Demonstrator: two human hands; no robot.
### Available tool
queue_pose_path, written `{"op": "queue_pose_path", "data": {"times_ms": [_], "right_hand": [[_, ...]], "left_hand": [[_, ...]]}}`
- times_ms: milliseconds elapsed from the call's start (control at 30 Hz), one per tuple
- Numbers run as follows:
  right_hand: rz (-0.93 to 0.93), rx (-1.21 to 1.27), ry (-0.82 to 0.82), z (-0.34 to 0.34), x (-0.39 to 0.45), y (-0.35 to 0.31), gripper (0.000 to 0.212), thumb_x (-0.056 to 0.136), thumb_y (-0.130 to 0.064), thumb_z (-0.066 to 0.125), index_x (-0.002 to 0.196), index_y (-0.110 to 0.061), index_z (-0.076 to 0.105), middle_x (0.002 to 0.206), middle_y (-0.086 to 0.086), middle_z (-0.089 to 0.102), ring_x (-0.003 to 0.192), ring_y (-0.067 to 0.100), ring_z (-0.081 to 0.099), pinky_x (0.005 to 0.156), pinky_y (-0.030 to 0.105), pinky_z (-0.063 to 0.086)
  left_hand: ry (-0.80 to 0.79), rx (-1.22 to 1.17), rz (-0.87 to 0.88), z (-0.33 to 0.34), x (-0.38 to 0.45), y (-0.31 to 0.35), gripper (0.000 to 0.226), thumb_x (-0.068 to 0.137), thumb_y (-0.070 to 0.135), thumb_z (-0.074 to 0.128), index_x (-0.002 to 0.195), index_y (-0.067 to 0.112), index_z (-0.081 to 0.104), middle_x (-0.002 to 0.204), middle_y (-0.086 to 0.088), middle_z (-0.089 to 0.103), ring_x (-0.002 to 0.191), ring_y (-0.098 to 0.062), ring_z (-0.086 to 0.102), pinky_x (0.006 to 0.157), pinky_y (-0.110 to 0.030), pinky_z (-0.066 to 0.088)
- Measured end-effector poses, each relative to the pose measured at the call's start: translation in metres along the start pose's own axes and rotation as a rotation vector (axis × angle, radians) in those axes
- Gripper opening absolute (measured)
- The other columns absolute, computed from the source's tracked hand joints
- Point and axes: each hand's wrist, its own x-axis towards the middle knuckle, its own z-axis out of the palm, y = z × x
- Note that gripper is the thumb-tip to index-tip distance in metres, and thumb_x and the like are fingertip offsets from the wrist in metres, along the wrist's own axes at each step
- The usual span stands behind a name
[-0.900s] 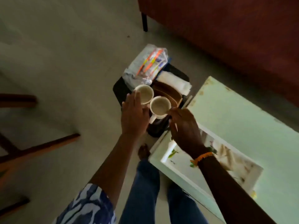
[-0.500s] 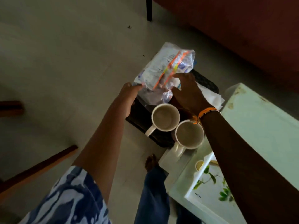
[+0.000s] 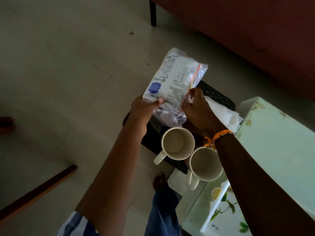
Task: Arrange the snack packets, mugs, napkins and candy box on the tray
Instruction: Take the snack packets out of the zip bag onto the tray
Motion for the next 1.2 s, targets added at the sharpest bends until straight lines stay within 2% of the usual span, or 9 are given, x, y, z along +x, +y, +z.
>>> {"op": "queue_pose_path", "data": {"times_ms": [133,300,367,533,667,733,900,1033,1200], "right_hand": [[-0.045,-0.116,-0.036,-0.006,-0.002,0.0,0.041,0.09,-0.02,0.054,0.127,-0.009,0.04,0.134,0.013,0.051,0.123,0.029,0.049,0.103,0.039,0.041],[-0.142,-0.102,0.067,-0.007,-0.017,-0.009,0.037,0.091,-0.014,0.047,0.127,-0.012,0.046,0.133,0.01,0.054,0.121,0.024,0.049,0.1,0.03,0.038],[-0.102,0.063,0.105,-0.007,-0.026,-0.019,0.031,0.095,-0.023,0.043,0.123,-0.015,0.051,0.126,0.008,0.059,0.112,0.02,0.054,0.092,0.024,0.039],[0.088,0.869,-0.013,-0.032,-0.069,-0.039,0.033,0.093,-0.041,0.044,0.081,-0.02,0.066,0.073,-0.007,0.073,0.073,0.01,0.068,0.075,0.029,0.055],[0.148,1.202,-0.167,-0.061,-0.113,-0.018,0.043,0.089,-0.039,0.05,0.115,-0.007,0.062,0.116,0.016,0.066,0.106,0.031,0.062,0.098,0.047,0.049],[0.144,1.269,-0.083,-0.075,-0.139,0.0,0.043,0.087,-0.024,0.055,0.122,0.0,0.055,0.118,0.02,0.063,0.103,0.03,0.064,0.088,0.039,0.056],[0.122,1.047,0.173,-0.111,-0.225,0.087,0.011,0.084,-0.002,0.058,0.091,-0.007,0.064,0.08,0.008,0.068,0.068,0.017,0.066,0.067,0.03,0.059],[0.133,1.013,0.221,-0.131,-0.294,0.164,0.014,0.086,0.0,0.056,0.08,-0.011,0.062,0.057,-0.005,0.07,0.054,0.007,0.067,0.051,0.019,0.054],[0.233,0.987,0.228,-0.138,-0.349,0.25,0.017,0.084,0.002,0.058,0.081,-0.014,0.064,0.058,-0.008,0.07,0.057,0.004,0.067,0.053,0.018,0.056]], "left_hand": [[0.074,-0.026,0.129,-0.001,-0.01,0.005,0.026,0.082,0.008,0.065,0.105,-0.001,0.059,0.105,-0.02,0.068,0.091,-0.031,0.067,0.082,-0.041,0.054],[0.199,0.225,0.45,0.001,-0.029,0.021,0.016,0.083,0.004,0.059,0.098,-0.002,0.06,0.098,-0.021,0.067,0.09,-0.031,0.064,0.076,-0.032,0.049],[0.216,0.346,0.668,0.002,-0.045,0.028,0.028,0.082,-0.003,0.052,0.108,-0.001,0.06,0.111,-0.017,0.065,0.103,-0.028,0.061,0.087,-0.029,0.045],[0.072,0.661,1.053,0.012,-0.106,0.025,0.023,0.076,-0.01,0.052,0.093,0.0,0.065,0.123,-0.012,0.062,0.119,-0.031,0.051,0.099,-0.026,0.032],[0.035,0.761,1.259,0.032,-0.165,-0.009,0.017,0.082,0.002,0.062,0.096,0.008,0.07,0.118,-0.011,0.066,0.124,-0.03,0.047,0.103,-0.039,0.04],[0.024,0.766,1.317,0.043,-0.196,-0.032,0.018,0.086,0.003,0.056,0.094,0.011,0.07,0.116,-0.009,0.067,0.126,-0.026,0.042,0.105,-0.044,0.038],[-0.171,0.802,1.269,0.079,-0.291,-0.095,0.023,0.073,-0.006,0.06,0.085,0.013,0.064,0.118,-0.006,0.066,0.129,-0.025,0.041,0.103,-0.047,0.04],[-0.396,0.765,1.072,0.098,-0.358,-0.131,0.038,0.067,0.023,0.056,0.104,0.013,0.061,0.117,-0.006,0.062,0.116,-0.023,0.05,0.098,-0.037,0.042],[-0.158,0.683,0.698,0.13,-0.376,-0.162,0.041,0.081,0.03,0.048,0.116,0.011,0.054,0.122,-0.01,0.055,0.111,-0.024,0.05,0.092,-0.034,0.039]]}}
